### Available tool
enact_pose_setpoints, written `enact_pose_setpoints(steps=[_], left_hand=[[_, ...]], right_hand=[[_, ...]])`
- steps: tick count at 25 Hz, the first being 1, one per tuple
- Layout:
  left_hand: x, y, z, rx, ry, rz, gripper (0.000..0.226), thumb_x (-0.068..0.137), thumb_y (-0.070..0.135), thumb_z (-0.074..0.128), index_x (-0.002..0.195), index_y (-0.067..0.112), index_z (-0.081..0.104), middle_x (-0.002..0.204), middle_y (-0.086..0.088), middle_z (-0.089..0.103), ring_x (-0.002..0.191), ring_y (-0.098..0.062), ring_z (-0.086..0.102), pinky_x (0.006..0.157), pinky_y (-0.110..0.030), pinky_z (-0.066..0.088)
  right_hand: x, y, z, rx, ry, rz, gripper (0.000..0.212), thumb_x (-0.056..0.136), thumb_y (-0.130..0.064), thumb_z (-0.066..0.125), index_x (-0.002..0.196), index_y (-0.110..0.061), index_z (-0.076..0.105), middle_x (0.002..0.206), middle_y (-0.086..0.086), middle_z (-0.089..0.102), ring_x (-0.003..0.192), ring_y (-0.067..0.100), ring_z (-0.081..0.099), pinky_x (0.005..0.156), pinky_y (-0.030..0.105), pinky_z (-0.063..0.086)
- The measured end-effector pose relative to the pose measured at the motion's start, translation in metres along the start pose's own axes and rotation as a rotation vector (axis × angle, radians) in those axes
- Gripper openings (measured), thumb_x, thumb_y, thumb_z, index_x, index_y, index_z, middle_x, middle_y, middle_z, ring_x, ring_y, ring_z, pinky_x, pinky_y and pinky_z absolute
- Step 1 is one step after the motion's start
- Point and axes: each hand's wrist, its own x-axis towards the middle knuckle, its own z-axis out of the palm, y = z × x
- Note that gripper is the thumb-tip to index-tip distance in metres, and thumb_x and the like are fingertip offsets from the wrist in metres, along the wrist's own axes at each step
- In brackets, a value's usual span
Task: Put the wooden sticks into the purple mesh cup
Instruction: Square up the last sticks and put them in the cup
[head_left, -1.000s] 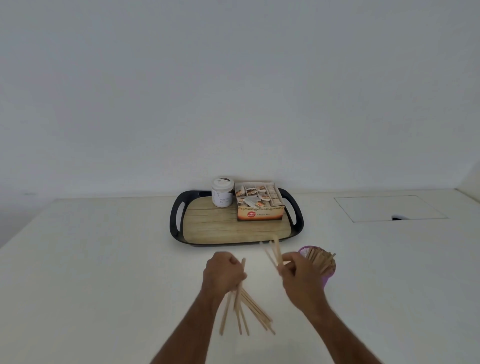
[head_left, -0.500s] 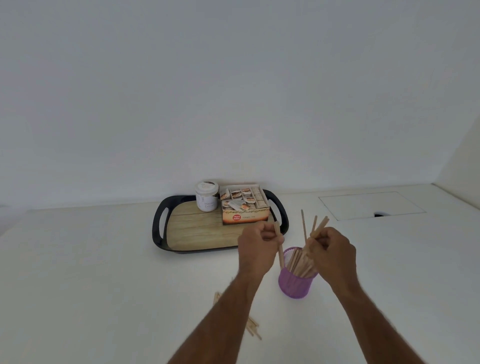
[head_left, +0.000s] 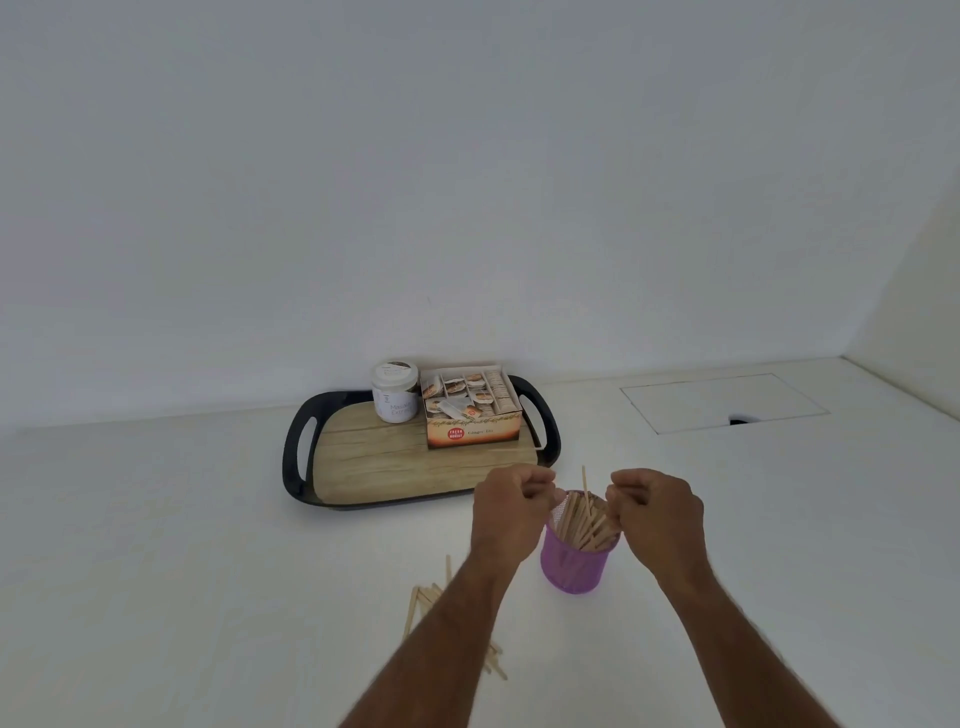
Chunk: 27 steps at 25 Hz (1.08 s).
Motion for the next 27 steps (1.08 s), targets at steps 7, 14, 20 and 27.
enact_pose_setpoints(steps=[7,14,20,27], left_hand=[[0.002,-0.026,-0.035,-0.018,0.124,-0.093,0.008,0.086,0.021,0.075,0.094,0.021,0.076,0.080,0.006,0.076,0.076,-0.008,0.072,0.083,-0.040,0.061],[-0.008,-0.075,-0.095,0.448,0.107,-0.331,0.023,0.073,0.041,0.083,0.078,0.024,0.068,0.081,0.009,0.071,0.078,-0.009,0.067,0.084,-0.033,0.057],[-0.025,-0.093,-0.118,0.690,-0.128,-0.555,0.068,0.046,0.060,0.091,0.079,0.015,0.052,0.079,-0.002,0.066,0.072,-0.021,0.069,0.066,-0.032,0.059],[-0.037,-0.096,-0.102,0.794,-0.178,-0.506,0.060,0.055,0.041,0.093,0.088,0.017,0.049,0.095,-0.001,0.066,0.086,-0.023,0.070,0.068,-0.029,0.054]], right_hand=[[-0.016,-0.014,0.011,0.045,0.123,-0.202,0.011,0.081,-0.013,0.073,0.091,-0.018,0.073,0.083,-0.007,0.074,0.068,0.007,0.067,0.072,0.027,0.053],[-0.075,-0.008,0.077,-0.123,-0.482,-0.196,0.025,0.080,-0.037,0.074,0.099,-0.021,0.070,0.084,-0.011,0.067,0.074,0.003,0.064,0.075,0.019,0.053],[-0.100,-0.002,0.111,-0.411,-0.604,-0.181,0.075,0.063,-0.078,0.062,0.119,-0.028,0.060,0.109,-0.012,0.060,0.099,0.007,0.057,0.084,0.023,0.046],[-0.103,-0.007,0.126,-0.483,-0.567,-0.275,0.058,0.077,-0.069,0.057,0.115,-0.025,0.064,0.107,-0.006,0.056,0.101,0.012,0.055,0.079,0.024,0.043]])
